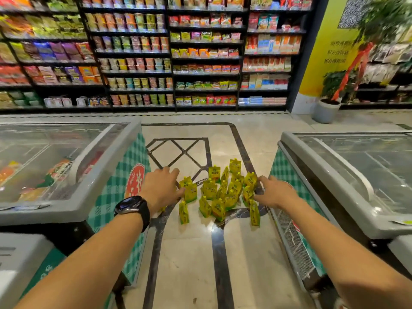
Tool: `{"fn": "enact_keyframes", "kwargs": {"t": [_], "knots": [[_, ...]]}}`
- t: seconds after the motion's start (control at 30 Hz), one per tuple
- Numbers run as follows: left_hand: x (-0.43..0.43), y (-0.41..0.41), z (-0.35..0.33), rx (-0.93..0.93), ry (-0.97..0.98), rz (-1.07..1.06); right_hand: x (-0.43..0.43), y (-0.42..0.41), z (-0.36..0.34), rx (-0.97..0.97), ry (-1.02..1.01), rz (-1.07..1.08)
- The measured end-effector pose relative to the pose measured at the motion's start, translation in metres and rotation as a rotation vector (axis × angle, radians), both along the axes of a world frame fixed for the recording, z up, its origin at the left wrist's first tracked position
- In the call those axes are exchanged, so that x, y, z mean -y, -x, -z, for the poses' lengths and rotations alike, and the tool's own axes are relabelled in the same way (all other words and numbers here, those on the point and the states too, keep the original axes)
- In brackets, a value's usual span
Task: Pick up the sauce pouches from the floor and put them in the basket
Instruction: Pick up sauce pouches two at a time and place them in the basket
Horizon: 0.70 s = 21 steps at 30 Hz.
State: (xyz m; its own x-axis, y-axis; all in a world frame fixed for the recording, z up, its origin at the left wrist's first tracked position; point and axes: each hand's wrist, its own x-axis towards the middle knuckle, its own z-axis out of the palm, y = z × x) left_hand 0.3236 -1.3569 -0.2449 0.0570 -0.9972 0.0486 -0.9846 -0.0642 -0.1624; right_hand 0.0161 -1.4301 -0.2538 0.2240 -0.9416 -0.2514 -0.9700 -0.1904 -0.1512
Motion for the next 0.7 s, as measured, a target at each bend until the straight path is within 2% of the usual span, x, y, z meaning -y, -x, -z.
{"fn": "enact_keyframes", "kwargs": {"t": [0.27, 0.4, 0.7], "knots": [[0.163, -0.013, 0.026, -0.066, -0.086, -0.059, 0.175, -0.031, 0.039, 0.028, -0.132, -0.039], [0.237, -0.026, 0.072, -0.075, -0.174, -0.059, 0.238, -0.05, 0.083, 0.017, -0.205, -0.022], [0.385, -0.087, 0.206, -0.249, -0.397, -0.014, 0.353, -0.127, 0.201, -0.024, -0.395, 0.094]]}}
